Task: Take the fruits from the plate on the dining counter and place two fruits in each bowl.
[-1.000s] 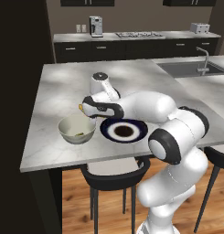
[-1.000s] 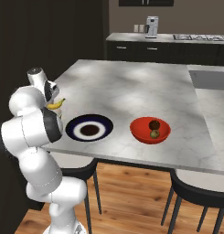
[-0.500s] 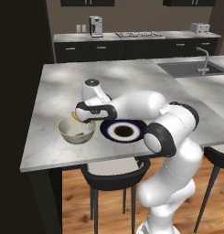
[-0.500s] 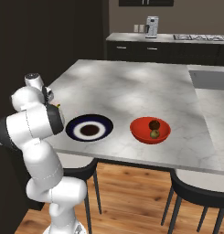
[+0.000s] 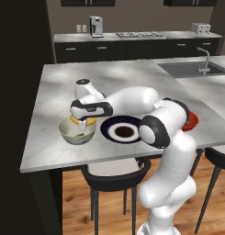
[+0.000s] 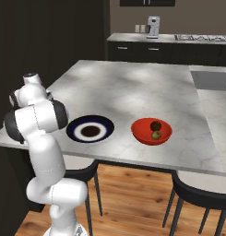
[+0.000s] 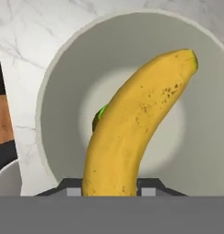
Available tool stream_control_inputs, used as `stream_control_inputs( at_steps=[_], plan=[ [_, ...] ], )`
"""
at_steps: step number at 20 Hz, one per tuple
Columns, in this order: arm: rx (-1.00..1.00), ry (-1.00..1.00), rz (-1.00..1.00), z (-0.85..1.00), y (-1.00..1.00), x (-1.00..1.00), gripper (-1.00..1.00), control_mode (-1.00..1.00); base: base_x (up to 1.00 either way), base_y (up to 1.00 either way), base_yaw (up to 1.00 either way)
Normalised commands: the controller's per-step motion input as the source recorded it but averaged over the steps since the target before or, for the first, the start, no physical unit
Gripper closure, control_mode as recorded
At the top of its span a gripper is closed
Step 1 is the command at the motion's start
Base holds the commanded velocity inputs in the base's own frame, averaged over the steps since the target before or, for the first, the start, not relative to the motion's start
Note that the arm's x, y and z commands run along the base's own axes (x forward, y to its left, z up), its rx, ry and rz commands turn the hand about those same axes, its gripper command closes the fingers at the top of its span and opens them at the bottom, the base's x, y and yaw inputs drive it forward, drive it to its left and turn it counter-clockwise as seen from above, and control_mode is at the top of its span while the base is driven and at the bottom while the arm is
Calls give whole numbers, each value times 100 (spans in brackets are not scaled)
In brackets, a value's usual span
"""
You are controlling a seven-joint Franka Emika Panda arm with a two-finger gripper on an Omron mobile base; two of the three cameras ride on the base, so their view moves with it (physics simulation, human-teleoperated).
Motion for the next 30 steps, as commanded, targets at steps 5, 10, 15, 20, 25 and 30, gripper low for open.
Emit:
stream_control_inputs(
  at_steps=[5,10,15,20,25,30],
  plan=[
    [-7,2,0,-35,5,0,100,-100,0,0,0],
    [0,8,0,-11,2,0,100,-100,0,0,0],
    [0,6,0,0,2,0,-100,-100,0,0,0],
    [0,2,0,0,0,0,-100,-100,0,0,0],
    [0,0,-1,0,-5,0,-100,-100,0,0,0],
    [0,-11,-12,32,-70,-38,-100,-100,0,0,0]
  ],
)
